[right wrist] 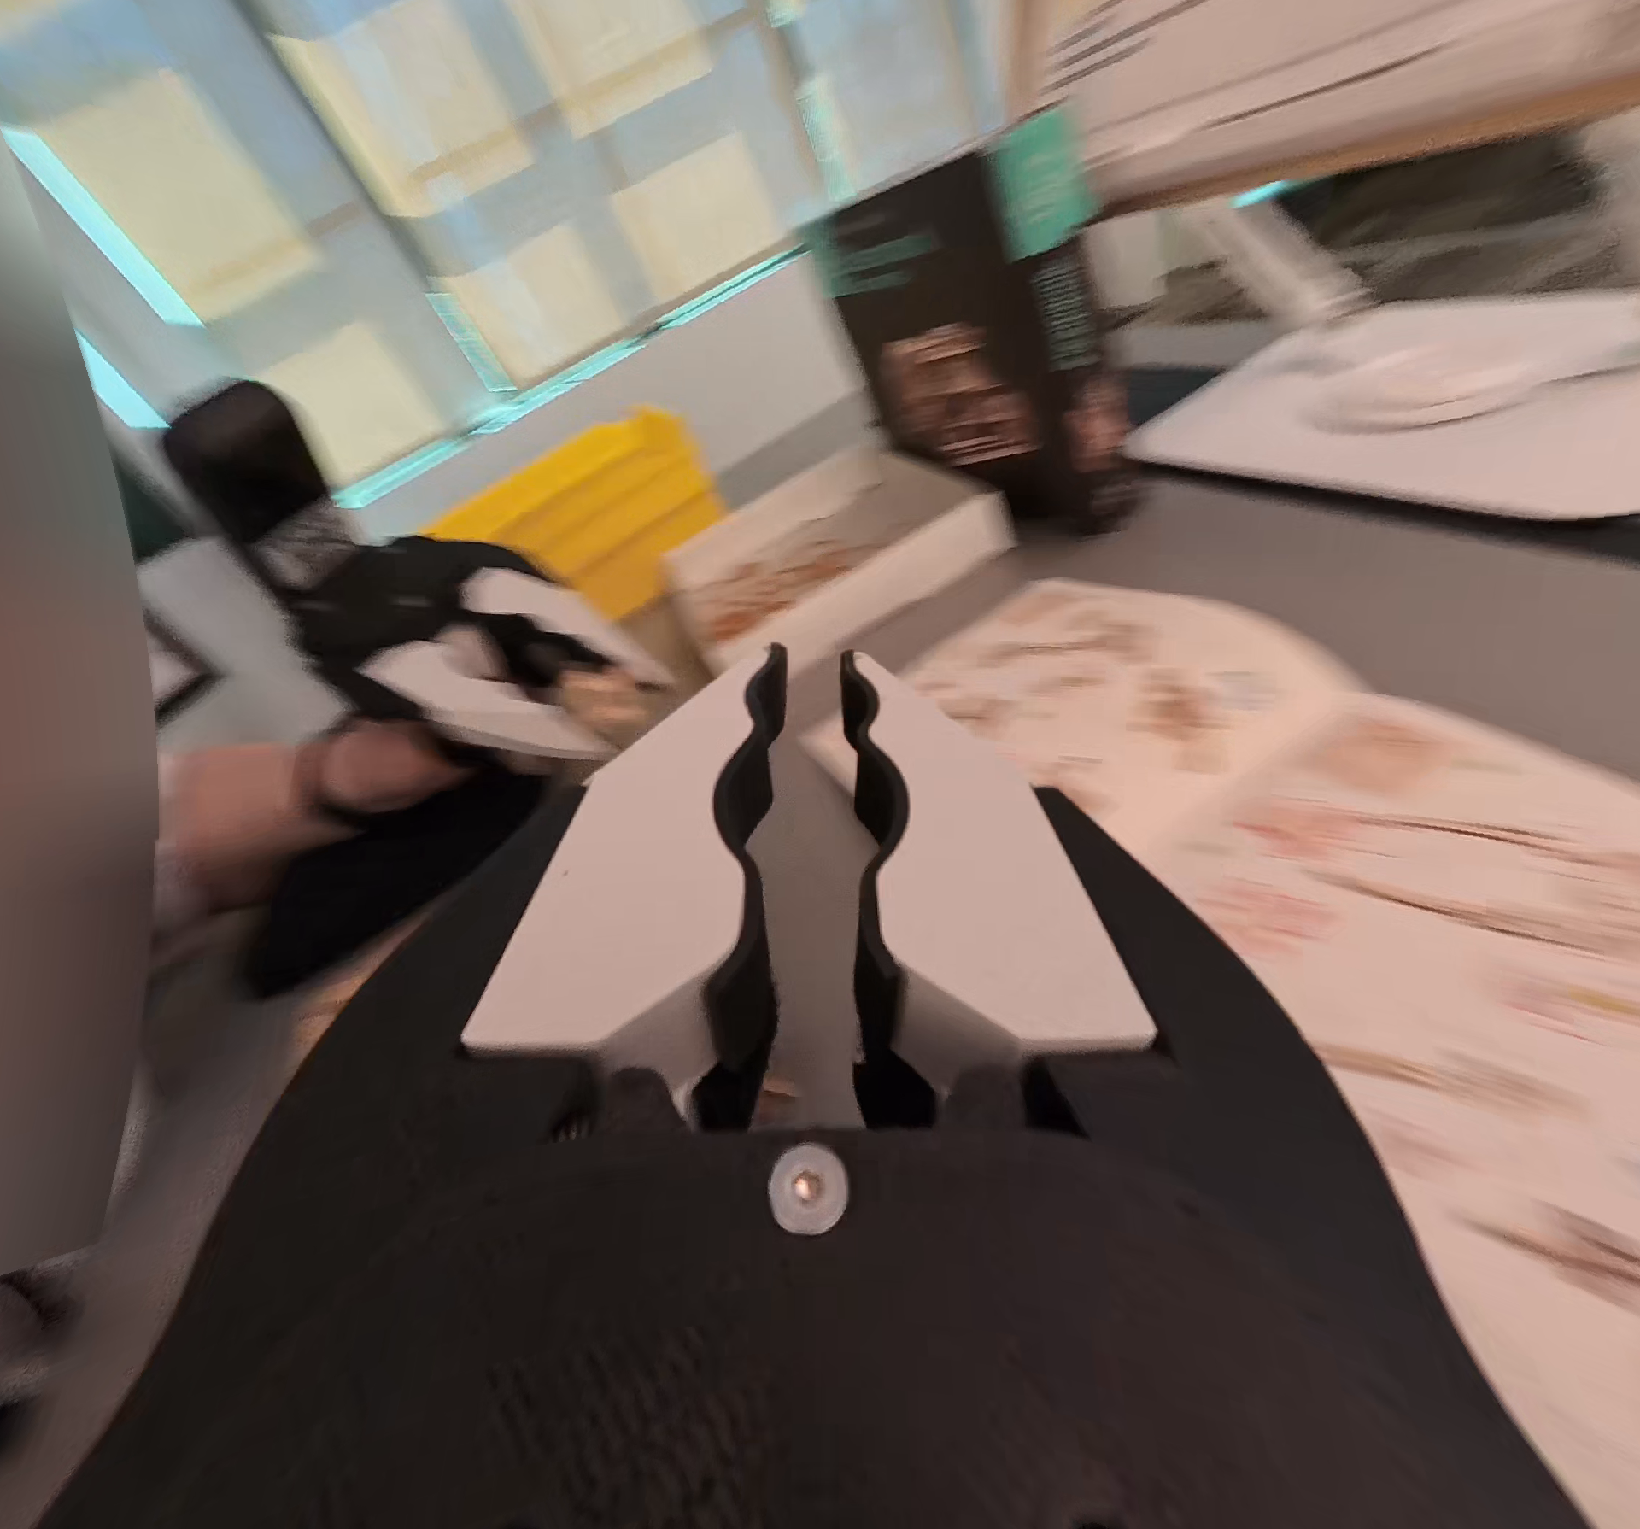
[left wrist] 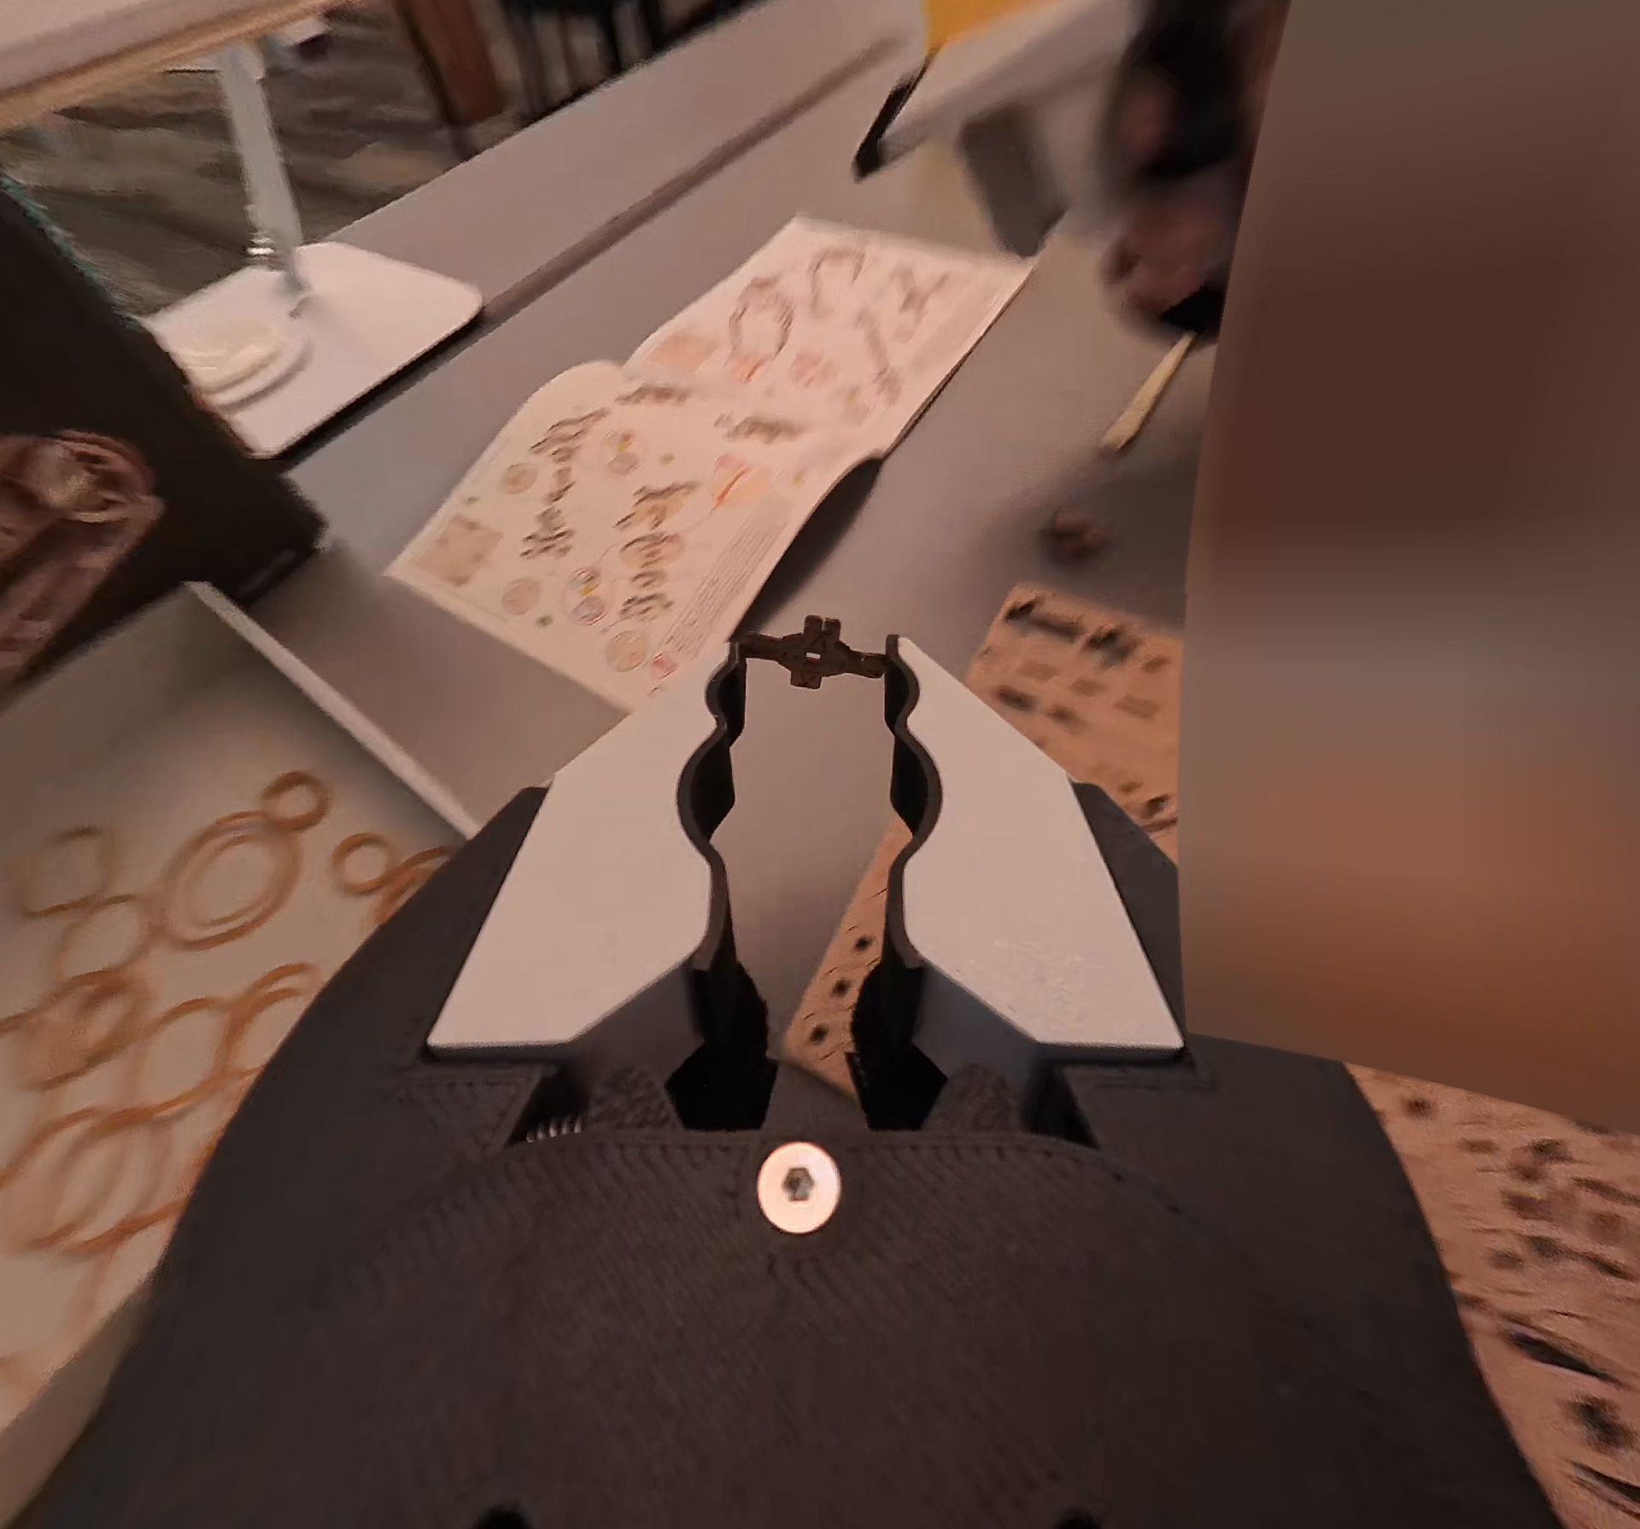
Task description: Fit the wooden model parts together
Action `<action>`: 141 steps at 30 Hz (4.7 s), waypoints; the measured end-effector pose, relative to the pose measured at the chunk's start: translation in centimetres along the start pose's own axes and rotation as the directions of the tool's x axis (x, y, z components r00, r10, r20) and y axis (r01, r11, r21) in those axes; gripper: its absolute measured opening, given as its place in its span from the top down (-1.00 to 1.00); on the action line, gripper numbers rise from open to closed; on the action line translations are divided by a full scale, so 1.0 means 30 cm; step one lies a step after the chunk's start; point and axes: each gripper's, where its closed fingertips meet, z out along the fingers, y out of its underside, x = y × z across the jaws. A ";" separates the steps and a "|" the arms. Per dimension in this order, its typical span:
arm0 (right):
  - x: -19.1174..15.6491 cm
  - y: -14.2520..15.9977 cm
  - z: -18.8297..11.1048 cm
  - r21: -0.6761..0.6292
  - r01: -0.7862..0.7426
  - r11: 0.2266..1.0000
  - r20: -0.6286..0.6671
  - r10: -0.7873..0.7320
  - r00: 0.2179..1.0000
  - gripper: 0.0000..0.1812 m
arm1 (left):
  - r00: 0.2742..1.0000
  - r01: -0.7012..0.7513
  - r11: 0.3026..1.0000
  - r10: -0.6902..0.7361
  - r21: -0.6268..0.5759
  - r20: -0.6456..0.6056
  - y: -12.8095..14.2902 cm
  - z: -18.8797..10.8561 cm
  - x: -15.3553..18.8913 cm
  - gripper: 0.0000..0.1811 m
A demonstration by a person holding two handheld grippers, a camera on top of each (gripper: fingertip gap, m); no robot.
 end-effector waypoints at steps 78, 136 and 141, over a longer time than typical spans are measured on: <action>-0.293 0.311 0.219 -0.342 -0.351 0.872 0.181 0.428 0.886 1.00 | 0.843 -0.470 0.863 0.501 -0.186 0.195 0.027 0.016 0.080 0.64; -0.279 0.354 0.222 -0.381 -0.362 0.851 0.133 0.438 0.889 1.00 | 0.819 -0.505 0.833 0.545 -0.226 0.178 0.055 0.030 0.087 0.68; -0.282 0.351 0.221 -0.377 -0.348 0.858 0.140 0.425 0.894 1.00 | 0.824 -0.501 0.837 0.539 -0.219 0.174 0.051 0.028 0.088 0.68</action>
